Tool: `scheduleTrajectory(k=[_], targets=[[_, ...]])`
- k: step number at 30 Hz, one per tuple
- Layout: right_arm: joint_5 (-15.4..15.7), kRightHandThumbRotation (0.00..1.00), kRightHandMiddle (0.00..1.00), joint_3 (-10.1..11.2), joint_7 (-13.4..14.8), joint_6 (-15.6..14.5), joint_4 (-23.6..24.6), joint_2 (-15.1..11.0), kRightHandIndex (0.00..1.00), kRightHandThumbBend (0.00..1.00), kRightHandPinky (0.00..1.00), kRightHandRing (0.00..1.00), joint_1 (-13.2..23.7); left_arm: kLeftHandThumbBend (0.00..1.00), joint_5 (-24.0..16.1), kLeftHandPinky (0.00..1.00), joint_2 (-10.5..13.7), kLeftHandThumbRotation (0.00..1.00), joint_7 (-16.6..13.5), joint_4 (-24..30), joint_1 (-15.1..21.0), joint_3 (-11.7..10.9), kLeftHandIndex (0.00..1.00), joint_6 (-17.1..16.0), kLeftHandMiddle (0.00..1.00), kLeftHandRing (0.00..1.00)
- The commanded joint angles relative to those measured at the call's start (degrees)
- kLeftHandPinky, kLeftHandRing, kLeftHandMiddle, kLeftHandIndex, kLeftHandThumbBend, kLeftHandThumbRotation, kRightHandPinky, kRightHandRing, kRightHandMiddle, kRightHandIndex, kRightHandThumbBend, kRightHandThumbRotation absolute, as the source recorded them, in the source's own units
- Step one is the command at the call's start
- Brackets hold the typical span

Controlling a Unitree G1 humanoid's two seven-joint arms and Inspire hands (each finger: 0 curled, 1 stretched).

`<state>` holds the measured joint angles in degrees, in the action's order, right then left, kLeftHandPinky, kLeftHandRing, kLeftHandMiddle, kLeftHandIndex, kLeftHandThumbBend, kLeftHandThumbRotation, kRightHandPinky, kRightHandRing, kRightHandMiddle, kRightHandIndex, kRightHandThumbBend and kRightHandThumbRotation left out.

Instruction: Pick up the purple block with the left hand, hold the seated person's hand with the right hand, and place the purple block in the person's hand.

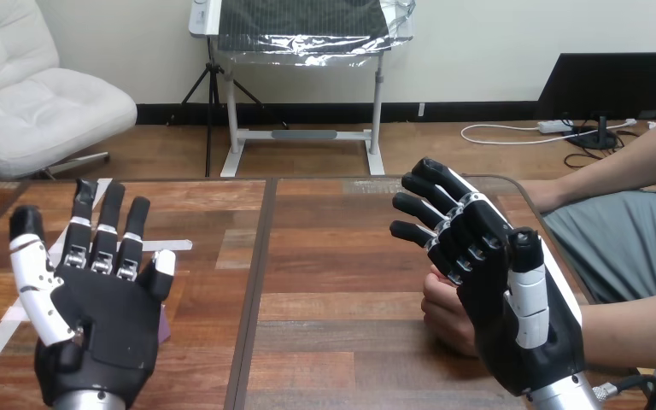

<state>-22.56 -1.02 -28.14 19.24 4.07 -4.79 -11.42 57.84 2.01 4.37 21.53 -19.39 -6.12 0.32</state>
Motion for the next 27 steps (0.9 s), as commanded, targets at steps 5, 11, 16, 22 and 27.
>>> scheduleTrajectory(k=[5, 11, 16, 22, 27], targets=[[-0.2, 0.88, 0.88, 0.39, 0.14, 0.16, 3.31, -0.12, 0.87, 0.88, 0.81, 0.87, 2.55, 0.44, 0.0, 0.0, -2.59, 0.88, 1.86, -0.76, 2.86, -1.52, 1.0, 0.26, 1.0, 1.0], [-0.13, 0.88, 0.88, 0.34, 0.16, 0.17, 3.42, -0.13, 0.87, 0.87, 0.81, 0.87, 2.34, 0.44, 2.25, 0.0, -3.15, 0.87, 2.4, -0.73, 2.76, -2.16, 1.0, 1.45, 1.0, 1.0], [-0.07, 0.88, 0.88, 0.29, 0.22, 0.08, 3.6, -0.16, 0.87, 0.88, 0.81, 0.87, 2.16, 0.44, 5.74, 0.0, -4.01, 0.87, 1.85, -0.25, 2.67, -2.72, 1.0, 3.11, 1.0, 1.0], [-0.09, 0.88, 0.88, 0.33, 0.22, 0.19, 3.55, -0.11, 0.87, 0.88, 0.82, 0.87, 2.14, 0.45, 10.75, 0.0, -4.72, 0.87, 0.87, 0.5, 2.58, -3.17, 1.0, 5.29, 1.0, 1.0], [-0.06, 0.88, 0.88, 0.37, 0.34, 0.1, 3.53, -0.09, 0.87, 0.88, 0.82, 0.87, 2.07, 0.46, 13.85, 0.0, -5.25, 0.87, 0.0, 1.16, 2.5, -3.34, 1.0, 6.74, 1.0, 1.0]])
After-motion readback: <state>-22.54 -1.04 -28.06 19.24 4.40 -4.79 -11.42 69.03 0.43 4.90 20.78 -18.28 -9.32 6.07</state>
